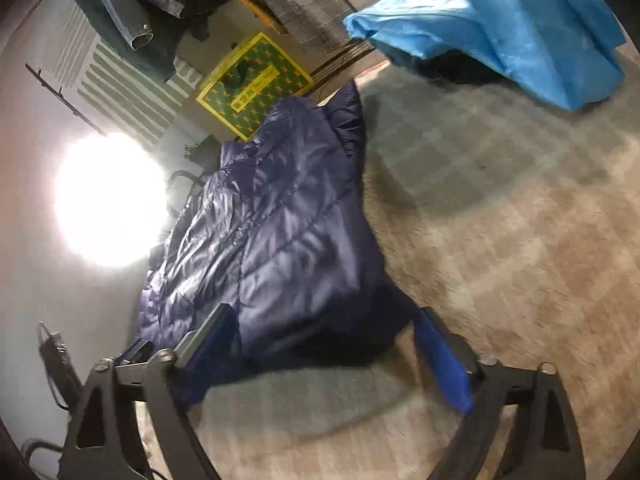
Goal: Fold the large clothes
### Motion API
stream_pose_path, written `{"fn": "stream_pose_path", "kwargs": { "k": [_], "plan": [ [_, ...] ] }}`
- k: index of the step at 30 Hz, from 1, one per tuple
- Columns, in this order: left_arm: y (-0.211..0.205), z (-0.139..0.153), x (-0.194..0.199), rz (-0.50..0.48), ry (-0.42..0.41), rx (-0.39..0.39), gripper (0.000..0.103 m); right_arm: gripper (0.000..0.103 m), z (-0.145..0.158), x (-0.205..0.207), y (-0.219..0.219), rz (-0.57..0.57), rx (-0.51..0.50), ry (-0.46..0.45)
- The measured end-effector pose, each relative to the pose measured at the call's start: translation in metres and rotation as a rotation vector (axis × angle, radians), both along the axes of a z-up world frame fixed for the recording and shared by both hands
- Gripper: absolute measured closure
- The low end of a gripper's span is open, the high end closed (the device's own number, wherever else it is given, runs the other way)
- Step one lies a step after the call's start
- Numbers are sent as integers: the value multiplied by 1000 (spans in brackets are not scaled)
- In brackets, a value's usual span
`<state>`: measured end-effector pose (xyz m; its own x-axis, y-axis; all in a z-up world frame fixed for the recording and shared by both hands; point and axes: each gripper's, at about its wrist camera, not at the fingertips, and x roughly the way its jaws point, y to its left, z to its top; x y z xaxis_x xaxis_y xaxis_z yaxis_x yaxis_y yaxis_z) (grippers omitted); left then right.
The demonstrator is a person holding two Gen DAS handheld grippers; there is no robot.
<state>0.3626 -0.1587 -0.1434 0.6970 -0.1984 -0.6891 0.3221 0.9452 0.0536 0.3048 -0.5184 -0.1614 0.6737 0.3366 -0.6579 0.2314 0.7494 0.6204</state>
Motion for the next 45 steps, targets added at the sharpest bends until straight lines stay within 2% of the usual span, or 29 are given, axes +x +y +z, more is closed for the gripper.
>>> {"fn": "stream_pose_path", "kwargs": {
  "k": [1,4,9,11,13,16,17,19,22,24,27,30,31,34,37,38,39,41,44,45],
  "plan": [
    [3,11,11,31,-40,26,59,9,-2,4,1,-2,7,-9],
    [6,27,51,111,-81,58,59,9,-3,15,5,-43,-8,-26],
    [-21,20,103,137,-117,139,59,15,-5,28,5,-184,-7,-24],
    [-31,7,123,167,-120,174,59,26,-2,33,8,-216,-61,-5],
    [-35,-13,142,205,-98,205,59,48,0,44,17,-209,-168,23],
    [-33,-53,166,229,-1,224,59,66,1,53,23,-162,-190,16],
    [-31,-62,171,228,24,217,59,69,1,53,23,-154,-182,9],
    [-28,-60,177,228,26,198,59,73,3,53,20,-140,-178,-7],
    [-27,-53,172,227,24,208,59,75,8,54,20,-123,-207,-6],
    [-22,-33,148,187,4,111,59,78,12,55,20,-114,-213,-7],
    [-22,-20,112,116,18,36,59,84,28,54,22,-94,-235,-37],
    [-22,-26,85,17,99,-71,59,86,53,55,30,-75,-282,-84],
    [-20,-33,85,14,147,-115,59,87,60,57,33,-72,-289,-92],
    [-18,-53,91,43,216,-187,59,89,85,62,50,-57,-336,-118],
    [-6,-55,85,37,226,-263,59,90,109,63,70,-30,-386,-152],
    [7,-50,78,41,236,-331,59,91,118,64,80,-14,-409,-169],
    [21,-44,72,53,238,-392,59,91,125,66,88,-1,-431,-181],
    [45,-31,59,55,216,-450,59,91,141,68,111,39,-496,-217],
    [91,-8,26,86,99,-459,59,92,156,73,147,100,-559,-267],
    [112,-5,15,106,79,-484,59,92,161,75,162,126,-572,-284]
  ]
}}
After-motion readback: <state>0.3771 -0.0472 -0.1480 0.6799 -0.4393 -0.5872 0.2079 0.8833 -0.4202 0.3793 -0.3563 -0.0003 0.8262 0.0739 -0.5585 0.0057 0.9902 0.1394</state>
